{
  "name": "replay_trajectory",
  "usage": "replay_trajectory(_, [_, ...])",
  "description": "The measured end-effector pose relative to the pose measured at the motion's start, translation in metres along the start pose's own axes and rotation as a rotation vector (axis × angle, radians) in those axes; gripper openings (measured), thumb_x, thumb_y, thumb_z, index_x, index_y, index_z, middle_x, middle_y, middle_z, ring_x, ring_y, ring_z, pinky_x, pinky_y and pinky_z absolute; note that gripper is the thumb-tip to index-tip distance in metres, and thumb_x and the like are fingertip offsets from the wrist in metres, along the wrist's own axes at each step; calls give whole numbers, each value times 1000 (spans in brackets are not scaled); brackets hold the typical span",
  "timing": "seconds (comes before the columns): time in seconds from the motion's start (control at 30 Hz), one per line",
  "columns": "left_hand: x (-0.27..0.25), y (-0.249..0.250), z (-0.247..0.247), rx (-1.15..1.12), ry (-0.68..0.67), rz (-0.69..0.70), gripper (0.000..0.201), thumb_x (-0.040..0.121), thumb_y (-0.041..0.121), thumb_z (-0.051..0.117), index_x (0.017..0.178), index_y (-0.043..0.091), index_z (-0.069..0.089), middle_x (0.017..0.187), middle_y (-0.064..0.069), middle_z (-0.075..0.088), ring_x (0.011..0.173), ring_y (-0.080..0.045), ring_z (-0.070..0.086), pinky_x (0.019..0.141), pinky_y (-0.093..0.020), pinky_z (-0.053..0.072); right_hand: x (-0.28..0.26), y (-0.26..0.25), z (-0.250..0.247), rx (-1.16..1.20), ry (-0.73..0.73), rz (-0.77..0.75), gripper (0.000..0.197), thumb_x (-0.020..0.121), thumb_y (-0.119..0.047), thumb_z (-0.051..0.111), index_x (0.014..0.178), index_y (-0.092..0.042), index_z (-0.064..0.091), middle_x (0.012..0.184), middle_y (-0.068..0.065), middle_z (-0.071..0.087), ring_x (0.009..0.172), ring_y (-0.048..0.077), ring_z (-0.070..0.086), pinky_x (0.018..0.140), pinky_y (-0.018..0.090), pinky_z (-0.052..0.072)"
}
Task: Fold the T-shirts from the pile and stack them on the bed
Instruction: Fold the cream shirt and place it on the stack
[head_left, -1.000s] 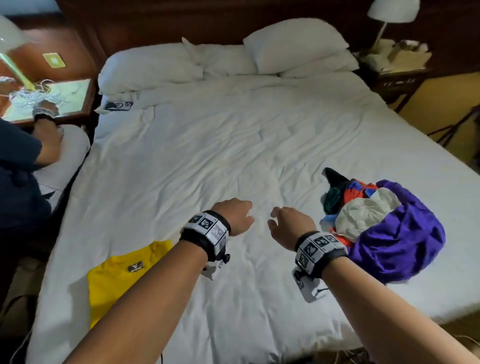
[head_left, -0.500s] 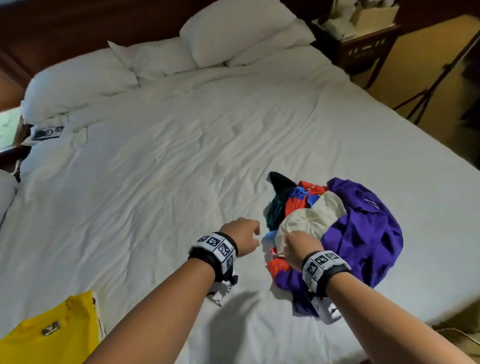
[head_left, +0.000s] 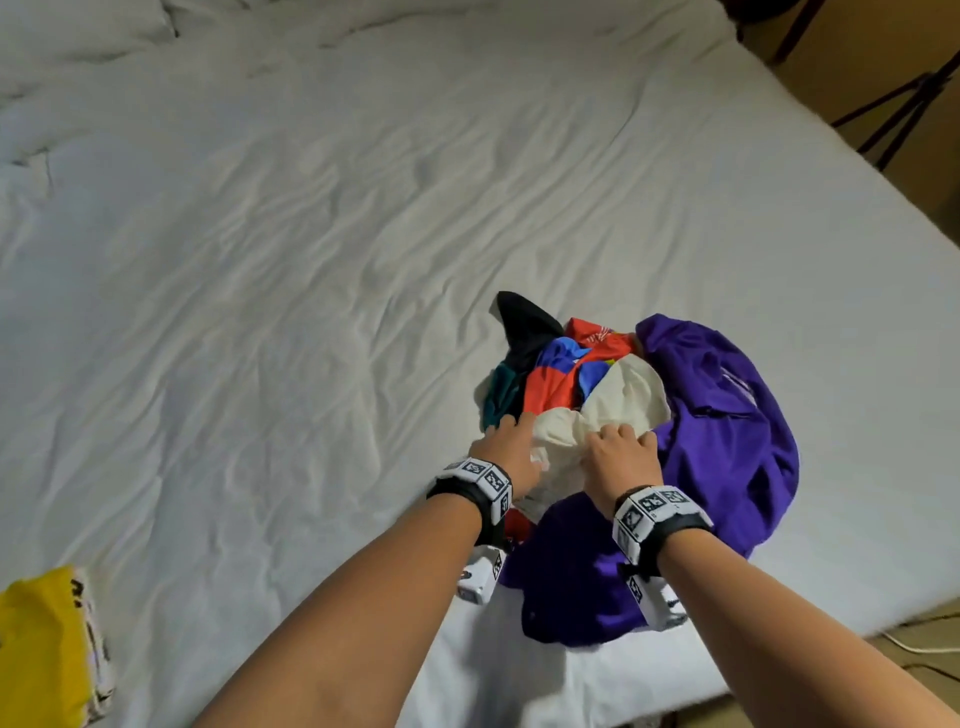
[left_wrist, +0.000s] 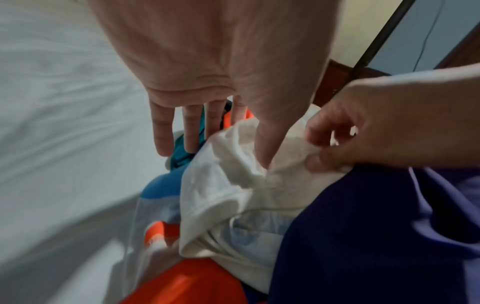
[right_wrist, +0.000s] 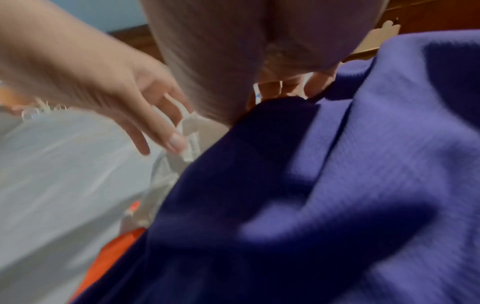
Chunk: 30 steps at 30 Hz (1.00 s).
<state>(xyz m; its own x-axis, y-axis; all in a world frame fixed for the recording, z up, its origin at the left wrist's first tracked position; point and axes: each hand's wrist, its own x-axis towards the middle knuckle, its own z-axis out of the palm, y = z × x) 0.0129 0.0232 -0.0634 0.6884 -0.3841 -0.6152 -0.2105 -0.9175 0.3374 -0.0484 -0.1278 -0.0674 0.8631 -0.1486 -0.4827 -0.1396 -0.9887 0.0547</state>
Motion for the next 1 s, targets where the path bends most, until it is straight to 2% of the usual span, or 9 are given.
replay_trajectory(0.13, [-1, 2, 5, -77, 69, -9, 59, 90, 14, 56, 144, 32, 40, 121, -6, 55, 116, -33, 51, 102, -53, 40, -5, 0, -21, 268, 168, -67, 23, 87, -27, 49, 104, -18, 62, 100, 1, 63, 103, 28, 51, 92, 45, 32])
replay_trajectory(0.33, [-40, -5, -54, -525, 415, 162, 30, 83, -7, 48, 96, 12, 66, 86, -6, 64, 78, -24, 60, 67, -32, 48, -17, -2, -53, 993, 321, -167, 14, 93, -12, 55, 104, -19, 52, 96, 1, 59, 86, 20, 55, 76, 38, 45])
replay_trajectory(0.4, [-64, -4, -89, -653, 400, 217, 30, 82, -7, 44, 93, 9, 67, 80, -7, 66, 75, -16, 56, 66, -26, 43, -24, 1, -54, 947, 304, -247, 23, 97, -34, 51, 116, -22, 54, 113, -2, 55, 101, 15, 53, 88, 34, 43])
replay_trajectory(0.47, [-88, -10, -127, -697, 415, 260, 30, 77, 1, 42, 91, 6, 68, 83, -14, 68, 76, -13, 55, 67, -26, 42, -32, 5, -54, 777, 289, -249, 29, 94, -49, 38, 102, -28, 58, 101, -3, 58, 96, 22, 53, 85, 39, 39])
replay_trajectory(0.6, [-123, -60, -186, -656, 442, 178, 34, 70, 13, 41, 90, 5, 67, 86, -18, 68, 82, -19, 57, 71, -31, 40, -46, 0, -90, 890, 283, -202, 25, 101, -33, 45, 79, -22, 42, 70, -1, 53, 72, 29, 52, 67, 42, 39])
replay_trajectory(0.7, [-158, -84, -203, -443, 322, 132, 56, 65, 16, 51, 119, 20, 65, 108, -4, 68, 101, -21, 62, 81, -34, 52, -57, -27, -144, 945, 395, -382, 15, 98, -16, 47, 106, -15, 59, 98, 7, 69, 95, 25, 64, 83, 37, 49])
replay_trajectory(0.8, [-189, -63, -200, -572, 228, 310, 84, 77, 24, 74, 153, 35, 39, 144, 6, 49, 132, -6, 47, 105, -25, 43, -77, -65, -199, 965, 444, -541, 11, 95, -14, 47, 86, -21, 49, 72, -4, 55, 73, 19, 52, 67, 37, 40])
replay_trajectory(0.9, [-202, -40, -205, -704, 373, 418, 38, 87, 31, 63, 119, 11, 68, 108, -6, 71, 96, -11, 60, 87, -33, 48, -99, -88, -234, 1041, 519, -614, 22, 96, -18, 50, 78, -27, 42, 68, -10, 47, 66, 9, 42, 61, 31, 38])
replay_trajectory(1.0, [-220, -43, -227, -726, 553, 436, 17, 95, 11, 55, 85, 14, 69, 77, 9, 62, 76, -6, 53, 75, -31, 42, -103, -94, -230, 990, 612, -570, 24, 99, -36, 49, 76, -30, 42, 62, -11, 45, 60, 4, 42, 60, 25, 36])
